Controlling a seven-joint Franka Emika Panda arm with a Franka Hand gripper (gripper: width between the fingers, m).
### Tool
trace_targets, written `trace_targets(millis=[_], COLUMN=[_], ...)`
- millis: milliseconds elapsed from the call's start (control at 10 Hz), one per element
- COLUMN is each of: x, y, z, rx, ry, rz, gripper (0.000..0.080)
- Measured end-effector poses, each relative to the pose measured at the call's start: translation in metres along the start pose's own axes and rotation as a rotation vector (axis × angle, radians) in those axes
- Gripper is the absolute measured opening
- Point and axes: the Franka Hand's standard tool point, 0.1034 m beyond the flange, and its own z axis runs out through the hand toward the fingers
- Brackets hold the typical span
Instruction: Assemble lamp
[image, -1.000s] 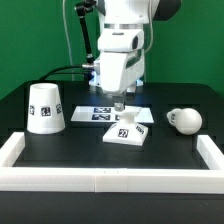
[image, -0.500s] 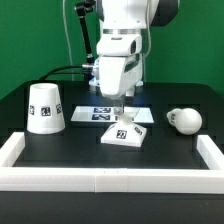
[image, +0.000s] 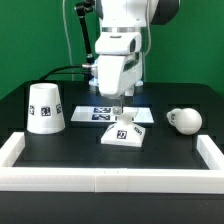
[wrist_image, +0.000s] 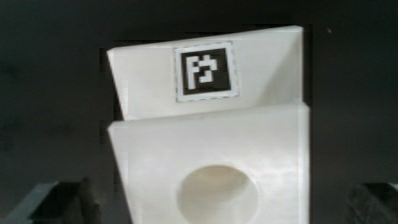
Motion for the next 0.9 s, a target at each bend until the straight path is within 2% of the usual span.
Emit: trace_targets(millis=[300, 700, 900], x=[0.002, 0.002, 0.003], y=[0.007, 0.001, 0.001], z=[0.002, 0.014, 0.014], rx=[-0.003, 0.02, 0.019], ry=[0.003, 0.001, 0.001], rz=[-0.04, -0.039, -0.036], gripper=[0.0699, 0.0699, 0.0699])
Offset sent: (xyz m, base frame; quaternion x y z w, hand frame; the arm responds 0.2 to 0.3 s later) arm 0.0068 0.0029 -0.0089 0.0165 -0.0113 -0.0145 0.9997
